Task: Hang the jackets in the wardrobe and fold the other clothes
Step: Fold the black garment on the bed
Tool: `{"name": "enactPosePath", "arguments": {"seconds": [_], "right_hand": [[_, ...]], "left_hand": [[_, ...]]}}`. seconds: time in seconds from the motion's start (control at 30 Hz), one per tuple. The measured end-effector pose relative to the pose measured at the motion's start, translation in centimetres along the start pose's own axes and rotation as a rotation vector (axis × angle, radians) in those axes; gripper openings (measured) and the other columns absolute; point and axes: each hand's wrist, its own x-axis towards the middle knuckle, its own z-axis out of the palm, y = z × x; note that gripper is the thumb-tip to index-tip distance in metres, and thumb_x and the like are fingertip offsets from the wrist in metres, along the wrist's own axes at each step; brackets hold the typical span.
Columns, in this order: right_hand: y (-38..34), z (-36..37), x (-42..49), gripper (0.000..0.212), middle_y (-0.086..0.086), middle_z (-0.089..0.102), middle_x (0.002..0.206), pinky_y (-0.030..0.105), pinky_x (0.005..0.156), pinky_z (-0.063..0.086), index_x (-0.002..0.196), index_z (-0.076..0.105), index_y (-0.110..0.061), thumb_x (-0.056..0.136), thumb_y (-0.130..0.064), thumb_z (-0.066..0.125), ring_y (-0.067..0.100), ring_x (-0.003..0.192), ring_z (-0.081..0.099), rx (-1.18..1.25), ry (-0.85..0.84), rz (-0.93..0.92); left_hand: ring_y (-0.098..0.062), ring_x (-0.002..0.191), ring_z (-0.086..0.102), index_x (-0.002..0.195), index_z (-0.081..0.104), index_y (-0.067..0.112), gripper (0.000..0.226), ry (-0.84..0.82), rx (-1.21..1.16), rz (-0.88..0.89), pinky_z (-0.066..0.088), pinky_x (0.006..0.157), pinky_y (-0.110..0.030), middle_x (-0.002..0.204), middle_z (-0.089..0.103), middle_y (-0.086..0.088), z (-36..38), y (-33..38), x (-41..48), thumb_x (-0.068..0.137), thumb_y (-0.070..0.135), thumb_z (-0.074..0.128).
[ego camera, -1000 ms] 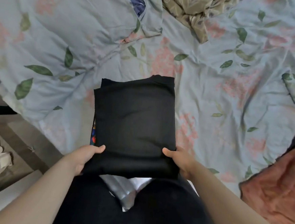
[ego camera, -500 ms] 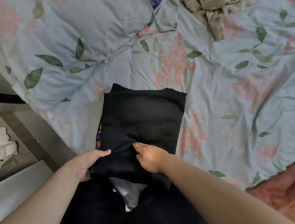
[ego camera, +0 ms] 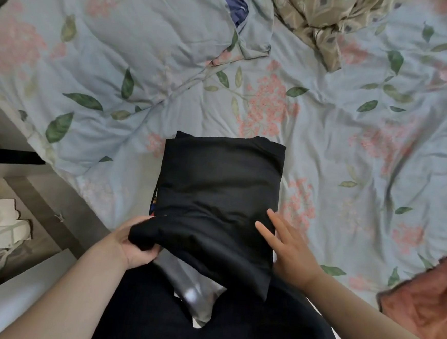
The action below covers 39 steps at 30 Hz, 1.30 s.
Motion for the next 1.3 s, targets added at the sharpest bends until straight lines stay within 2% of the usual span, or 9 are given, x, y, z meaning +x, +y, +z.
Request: {"name": "enactPosePath", "arguments": {"seconds": [0.17,0.27,0.4,0.5,0.6,0.8,1.0,1.13,1.3], "right_hand": [[-2.0,-1.1,0.4,0.052,0.01,0.053,0.144,0.05,0.114,0.032,0.129,0.064,-0.015,0.081,-0.033,0.071,0.032,0.137,0.045,0.12,0.117,-0.153],[-3.2,-3.4,1.7,0.032,-0.013,0.069,0.119,0.04,0.109,0.04,0.112,0.071,-0.029,0.083,-0.021,0.061,0.014,0.119,0.062,0.47,0.178,0.008],[-3.0,-5.5,4.5,0.025,-0.013,0.04,0.051,0.011,0.052,0.029,0.057,0.043,-0.031,0.077,-0.035,0.056,0.0,0.048,0.037,0.752,0.204,0.33],[-1.4,-5.8,5.6,0.04,0.001,0.046,0.055,0.014,0.053,0.038,0.064,0.048,-0.003,0.088,-0.026,0.069,0.006,0.054,0.048,0.957,0.165,0.463],[-0.2,-6.1,6.3,0.009,-0.006,0.076,0.094,0.014,0.075,0.053,0.096,0.072,-0.019,0.096,-0.022,0.064,0.005,0.091,0.07,1.082,0.051,0.532],[0.8,-6.0,8.5,0.043,-0.012,0.074,0.109,0.016,0.079,0.052,0.115,0.066,-0.029,0.084,-0.058,0.065,0.005,0.099,0.07,1.235,0.028,0.7],[3.0,-6.5,13.5,0.049,-0.002,0.078,0.097,0.033,0.084,0.055,0.105,0.07,-0.017,0.087,-0.062,0.061,0.018,0.09,0.074,1.24,0.059,0.921],[3.9,-7.1,16.0,0.046,0.001,0.078,0.093,0.036,0.076,0.058,0.104,0.068,-0.014,0.088,-0.057,0.065,0.022,0.084,0.075,1.329,0.165,1.013],[3.8,-7.1,16.1,0.04,-0.014,0.075,0.102,0.021,0.066,0.058,0.106,0.064,-0.037,0.076,-0.061,0.071,0.005,0.085,0.073,1.153,0.291,0.767]], "left_hand": [[-0.032,0.07,0.063,0.086,0.059,-0.001,0.025,0.017,-0.223,0.056,0.052,0.036,-0.029,0.061,0.066,-0.022,1.3,1.3,-1.1,0.099,0.017,0.046],[-0.031,0.051,0.067,0.083,0.066,0.002,0.038,-0.027,-0.001,0.134,0.049,0.036,-0.023,0.064,0.067,-0.018,1.3,3.1,-1.7,0.096,0.03,0.043],[-0.025,0.069,0.062,0.11,0.065,0.008,0.031,0.17,0.529,0.583,0.052,0.06,-0.032,0.091,0.068,-0.019,1.0,4.0,-0.7,0.099,0.016,0.037],[-0.008,0.092,0.063,0.136,0.052,0.029,0.036,-0.011,0.926,0.965,0.048,0.075,-0.02,0.112,0.066,0.008,1.2,5.1,-0.3,0.104,0.015,0.044],[-0.007,0.093,0.063,0.12,0.058,0.05,0.044,-0.352,1.375,0.802,0.048,0.074,-0.015,0.102,0.07,0.007,1.0,7.5,-1.2,0.092,0.016,0.058],[0.001,0.087,0.058,0.115,0.041,0.037,0.078,0.005,1.822,0.537,0.046,0.071,-0.013,0.102,0.057,0.02,-0.1,9.6,-1.0,0.053,0.023,0.087],[0.012,0.092,0.064,0.104,0.059,0.044,0.054,-0.114,1.031,1.058,0.05,0.064,-0.006,0.098,0.071,0.027,4.5,7.5,1.8,0.071,0.012,0.087],[-0.015,0.092,0.071,0.096,0.068,0.029,0.018,0.011,0.754,1.008,0.056,0.071,-0.029,0.099,0.074,0.008,8.8,8.5,3.1,0.082,0.032,0.079],[-0.022,0.083,0.065,0.079,0.062,0.017,0.037,0.254,0.742,0.889,0.049,0.066,-0.031,0.088,0.067,0.002,11.6,9.8,5.1,0.078,0.052,0.075]]}}
